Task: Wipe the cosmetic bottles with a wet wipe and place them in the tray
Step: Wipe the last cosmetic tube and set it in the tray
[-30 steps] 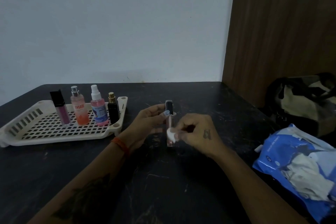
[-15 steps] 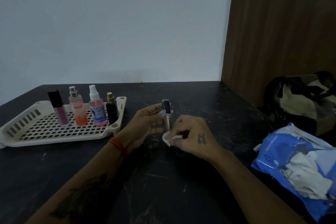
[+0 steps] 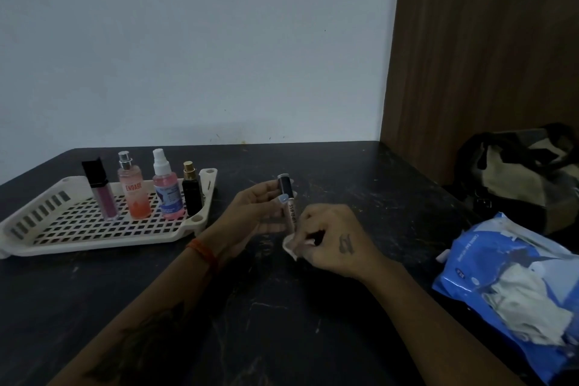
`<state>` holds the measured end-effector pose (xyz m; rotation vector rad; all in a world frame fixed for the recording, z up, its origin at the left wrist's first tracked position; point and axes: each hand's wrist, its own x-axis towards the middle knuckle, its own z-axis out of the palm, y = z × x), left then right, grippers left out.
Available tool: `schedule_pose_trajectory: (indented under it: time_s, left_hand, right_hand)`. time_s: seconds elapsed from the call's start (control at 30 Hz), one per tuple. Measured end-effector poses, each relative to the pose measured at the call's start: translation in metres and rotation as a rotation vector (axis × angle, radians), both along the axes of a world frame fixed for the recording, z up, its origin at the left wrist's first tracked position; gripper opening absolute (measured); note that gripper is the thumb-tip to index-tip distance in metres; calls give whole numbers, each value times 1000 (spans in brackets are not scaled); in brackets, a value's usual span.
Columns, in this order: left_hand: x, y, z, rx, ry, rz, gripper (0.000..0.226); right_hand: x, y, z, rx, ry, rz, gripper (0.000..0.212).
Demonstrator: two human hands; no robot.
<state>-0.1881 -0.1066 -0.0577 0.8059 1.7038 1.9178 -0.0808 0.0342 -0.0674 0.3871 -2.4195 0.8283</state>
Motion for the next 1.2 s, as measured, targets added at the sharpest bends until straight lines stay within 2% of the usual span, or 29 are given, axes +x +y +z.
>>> schedule_pose_trajectory:
  time_s: [0.07,0.2,0.23,0.33,0.5,0.67,0.77,0.83,0.9,0.97,1.07,1.2]
  left_hand:
    - [0,0,0,23,-14,-10,27]
    - [3,0,2,46,8,-44,34]
    - [4,1,2,46,25,-46,35]
    - [6,2,2,45,47,-52,35]
    - [5,-1,2,57,40,-69,33]
    - [10,3,3,70,86,-54,36]
    - [12,3,3,78,110,-46,37]
    - [12,2,3,90,112,-43,37]
    - [12,2,3,99,104,-46,37]
    - [13,3,4,96,106,-49,37]
    - [14,1,5,85,100,-70,42]
    - [15,3,6,80,102,-97,41]
  right_hand:
    - [2,0,1,-87,-35,50,3]
    - [-8,6,7,-250,332,-238,11]
    - [-11,5,9,-273,374,-285,14]
    - [-15,-2,9,-295,333,-242,11]
    - [-6,5,7,-414,154,-125,8]
    - [-11,0,21,-239,414,-261,23]
    - [-16,-6,22,-28,433,-275,24]
    - [-10,-7,19,0,442,-208,23]
    - [-4,-5,15,-15,430,-152,25]
    - [-1,2,11,-57,363,-163,18]
    - [4,9,8,-246,184,-187,19]
    - [-4,7,25,-443,253,-229,22]
